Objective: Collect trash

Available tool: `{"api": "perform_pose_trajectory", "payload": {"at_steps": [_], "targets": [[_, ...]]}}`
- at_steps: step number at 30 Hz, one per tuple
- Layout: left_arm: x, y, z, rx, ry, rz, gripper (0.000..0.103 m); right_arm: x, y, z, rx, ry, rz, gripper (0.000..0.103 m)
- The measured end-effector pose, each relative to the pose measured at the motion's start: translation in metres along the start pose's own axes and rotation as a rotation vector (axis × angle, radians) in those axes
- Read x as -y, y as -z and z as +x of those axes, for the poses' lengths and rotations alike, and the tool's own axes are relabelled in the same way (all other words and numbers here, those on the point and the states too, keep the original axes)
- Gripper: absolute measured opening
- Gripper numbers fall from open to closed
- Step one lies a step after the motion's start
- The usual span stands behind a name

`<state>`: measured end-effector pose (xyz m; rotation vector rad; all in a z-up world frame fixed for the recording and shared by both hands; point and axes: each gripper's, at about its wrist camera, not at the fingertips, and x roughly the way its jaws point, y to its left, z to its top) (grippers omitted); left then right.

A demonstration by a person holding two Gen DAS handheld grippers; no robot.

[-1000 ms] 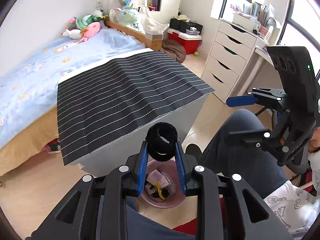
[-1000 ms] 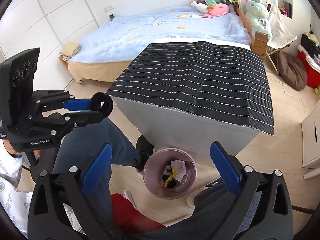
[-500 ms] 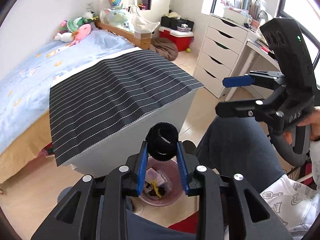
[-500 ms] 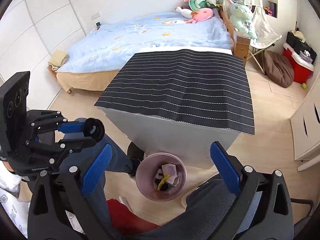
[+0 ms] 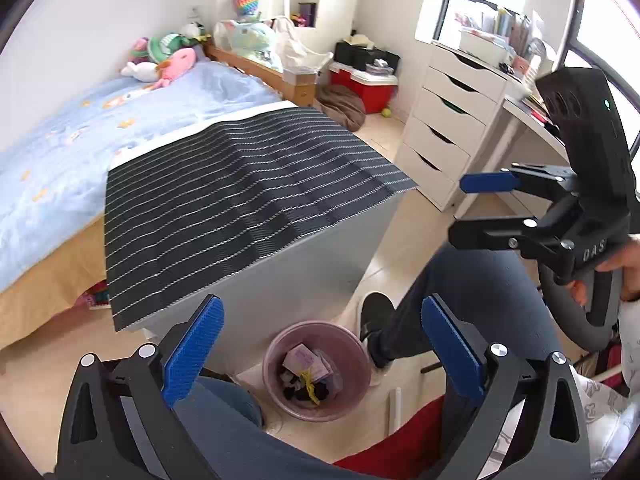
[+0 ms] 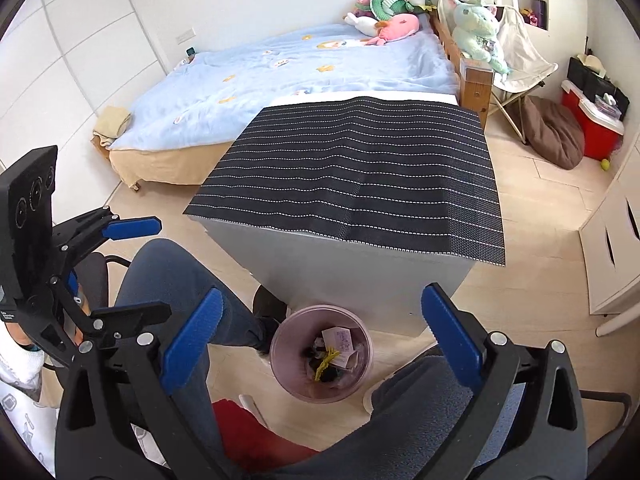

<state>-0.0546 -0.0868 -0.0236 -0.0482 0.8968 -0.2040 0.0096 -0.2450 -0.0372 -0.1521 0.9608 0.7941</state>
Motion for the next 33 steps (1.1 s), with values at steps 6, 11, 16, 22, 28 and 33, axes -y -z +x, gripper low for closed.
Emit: {"api": "perform_pose_trajectory", "payload": {"at_steps": [6, 11, 16, 22, 28, 33], "targets": [[-0.012, -0.006, -0.005, 0.023, -0.024, -0.04, 0.095, -0.001, -0.003, -0.002, 0.008, 0.014, -0.004, 0.098], [-0.023, -0.017, -0.01, 0.043, -0.053, -0.07, 0.095, -0.004, -0.014, -0.007, 0.036, 0.026, -0.015, 0.098], [-0.034, -0.033, -0.016, 0.082, -0.078, -0.083, 0.095, -0.008, -0.032, -0.013, 0.073, 0.035, -0.04, 0.098], [-0.043, -0.053, -0.021, 0.127, -0.113, -0.068, 0.096, -0.011, -0.058, -0.017, 0.127, 0.052, -0.062, 0.098], [-0.054, -0.07, -0.02, 0.151, -0.107, -0.076, 0.097, -0.012, -0.079, -0.019, 0.157, 0.045, -0.074, 0.098], [-0.062, -0.077, -0.012, 0.144, -0.07, -0.104, 0.097, -0.014, -0.088, -0.016, 0.161, 0.032, -0.081, 0.098]]}}
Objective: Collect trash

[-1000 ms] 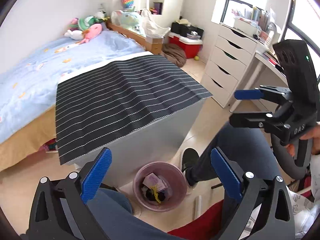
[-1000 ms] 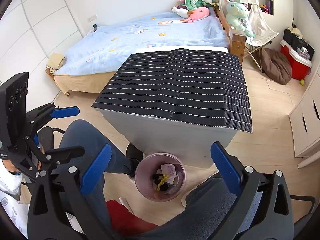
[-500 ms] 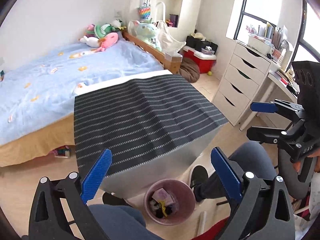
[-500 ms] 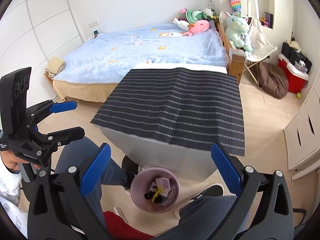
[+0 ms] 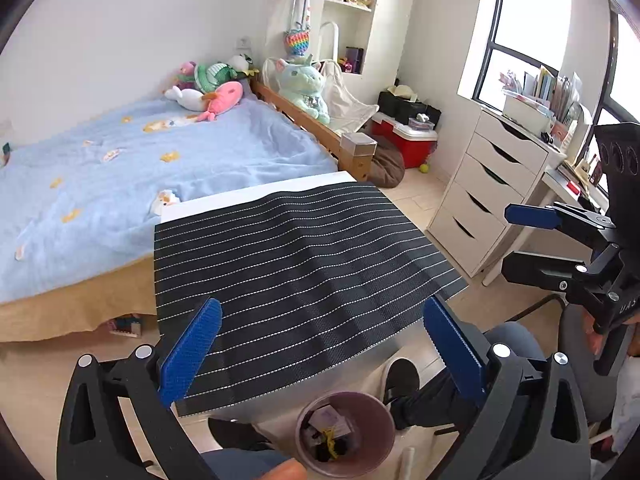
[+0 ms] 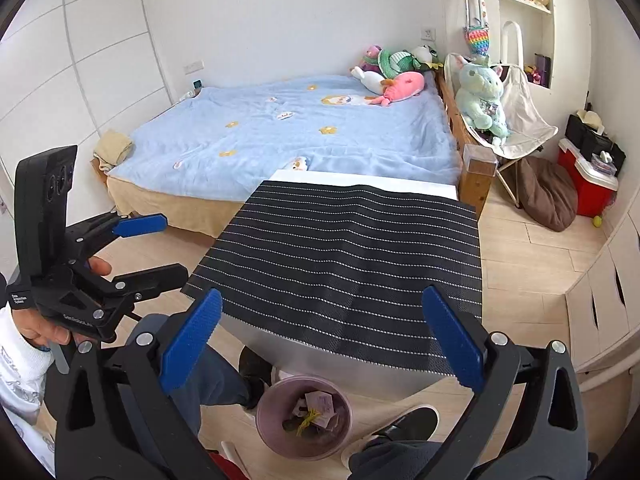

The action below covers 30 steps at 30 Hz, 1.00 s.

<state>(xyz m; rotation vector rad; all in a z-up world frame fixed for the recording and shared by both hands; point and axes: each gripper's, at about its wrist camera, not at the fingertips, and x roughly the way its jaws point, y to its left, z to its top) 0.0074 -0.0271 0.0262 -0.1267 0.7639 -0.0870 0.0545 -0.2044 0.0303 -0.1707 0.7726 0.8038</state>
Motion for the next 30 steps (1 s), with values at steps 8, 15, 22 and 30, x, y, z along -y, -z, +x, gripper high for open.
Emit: {"api": "perform_pose_trajectory", "payload": {"at_steps": [8, 15, 22, 30], "targets": [[-0.005, -0.002, 0.009, -0.015, -0.02, -0.039, 0.097, 0.004, -0.003, 0.008, -0.008, -0.012, 0.011, 0.098], [-0.01, -0.005, 0.013, -0.022, 0.0, -0.067, 0.097, 0.01, -0.004, 0.015, -0.016, -0.017, 0.02, 0.098], [-0.01, -0.005, 0.016, -0.031, -0.011, -0.068, 0.097, 0.011, -0.005, 0.018, -0.019, -0.014, 0.021, 0.098], [-0.012, -0.005, 0.016, -0.025, -0.013, -0.075, 0.097, 0.016, -0.002, 0.021, -0.025, -0.007, 0.025, 0.098]]}}
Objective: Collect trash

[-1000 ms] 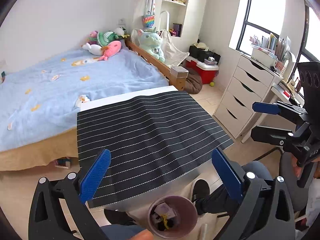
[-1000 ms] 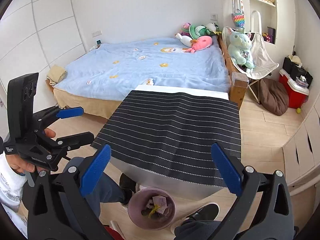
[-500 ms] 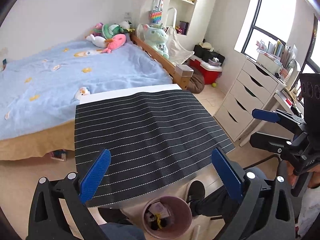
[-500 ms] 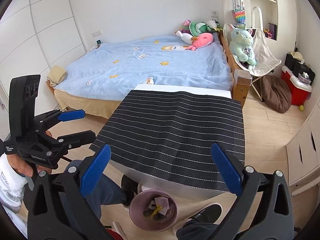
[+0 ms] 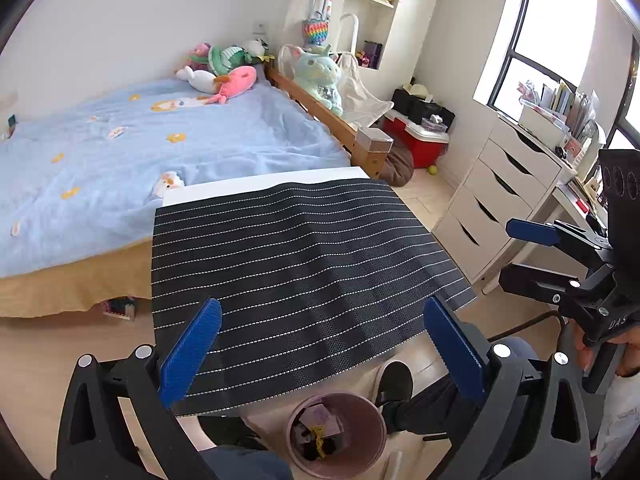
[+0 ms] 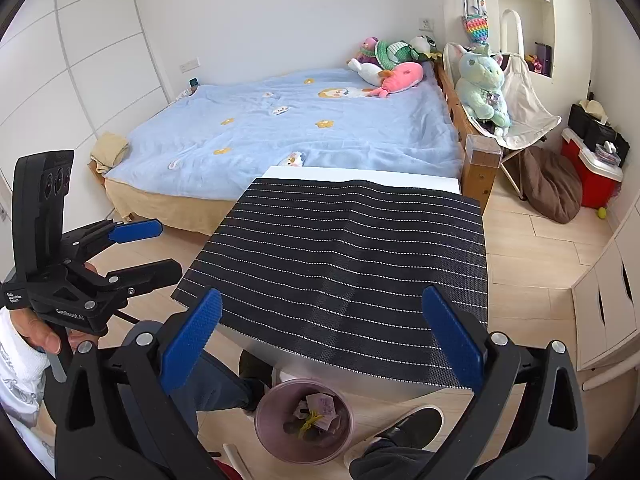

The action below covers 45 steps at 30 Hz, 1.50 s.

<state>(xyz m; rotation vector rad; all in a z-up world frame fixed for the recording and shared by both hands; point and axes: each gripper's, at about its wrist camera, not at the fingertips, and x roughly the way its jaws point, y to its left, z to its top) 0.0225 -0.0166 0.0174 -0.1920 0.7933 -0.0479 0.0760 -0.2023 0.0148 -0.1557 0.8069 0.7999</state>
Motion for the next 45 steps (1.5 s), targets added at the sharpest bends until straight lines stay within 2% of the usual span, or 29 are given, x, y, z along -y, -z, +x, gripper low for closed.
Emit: {"api": "perform_pose_trajectory", "payload": {"at_steps": [45], "targets": [[0.0051, 0.001, -0.0023, 0.0, 0.002, 0.009, 0.097, 0.0004, -0.0018, -0.003, 0.005, 0.007, -0.005, 0.098]]}}
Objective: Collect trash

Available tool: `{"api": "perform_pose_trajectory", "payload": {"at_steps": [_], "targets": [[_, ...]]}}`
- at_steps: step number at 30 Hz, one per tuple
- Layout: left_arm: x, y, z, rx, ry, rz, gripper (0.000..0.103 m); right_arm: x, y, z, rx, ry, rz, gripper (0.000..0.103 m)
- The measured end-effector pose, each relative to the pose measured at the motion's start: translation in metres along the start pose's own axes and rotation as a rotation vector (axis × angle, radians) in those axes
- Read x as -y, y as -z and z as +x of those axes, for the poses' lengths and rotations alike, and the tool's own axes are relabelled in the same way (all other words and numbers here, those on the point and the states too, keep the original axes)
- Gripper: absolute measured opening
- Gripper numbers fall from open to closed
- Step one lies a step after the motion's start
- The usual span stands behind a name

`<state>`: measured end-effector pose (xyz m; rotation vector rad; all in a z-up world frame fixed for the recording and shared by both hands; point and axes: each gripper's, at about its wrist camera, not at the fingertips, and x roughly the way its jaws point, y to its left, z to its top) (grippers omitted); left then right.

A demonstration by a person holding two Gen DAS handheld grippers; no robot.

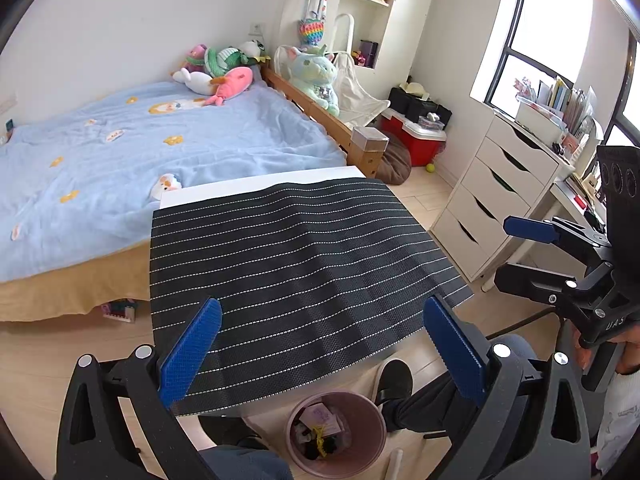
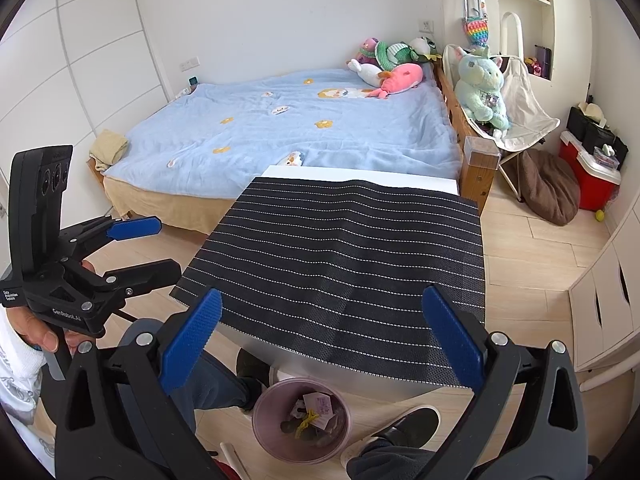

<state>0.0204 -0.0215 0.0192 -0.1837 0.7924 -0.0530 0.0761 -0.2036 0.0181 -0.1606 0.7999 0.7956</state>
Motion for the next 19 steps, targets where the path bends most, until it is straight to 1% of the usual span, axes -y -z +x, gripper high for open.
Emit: {"api": "perform_pose_trajectory", "payload": {"at_steps": [11, 19], "targets": [[0.002, 0.0008, 0.0002, 0.003, -0.008, 0.0, 0.097, -0.0005, 0.0003, 0.0001, 0.001, 0.001, -0.001, 0.099], [0.0033, 0.0024, 0.0013, -0.014, -0.012, 0.007, 0.097, 0.0032, 0.0046, -0.0044, 0.006, 0.008, 0.004, 0.099]]}}
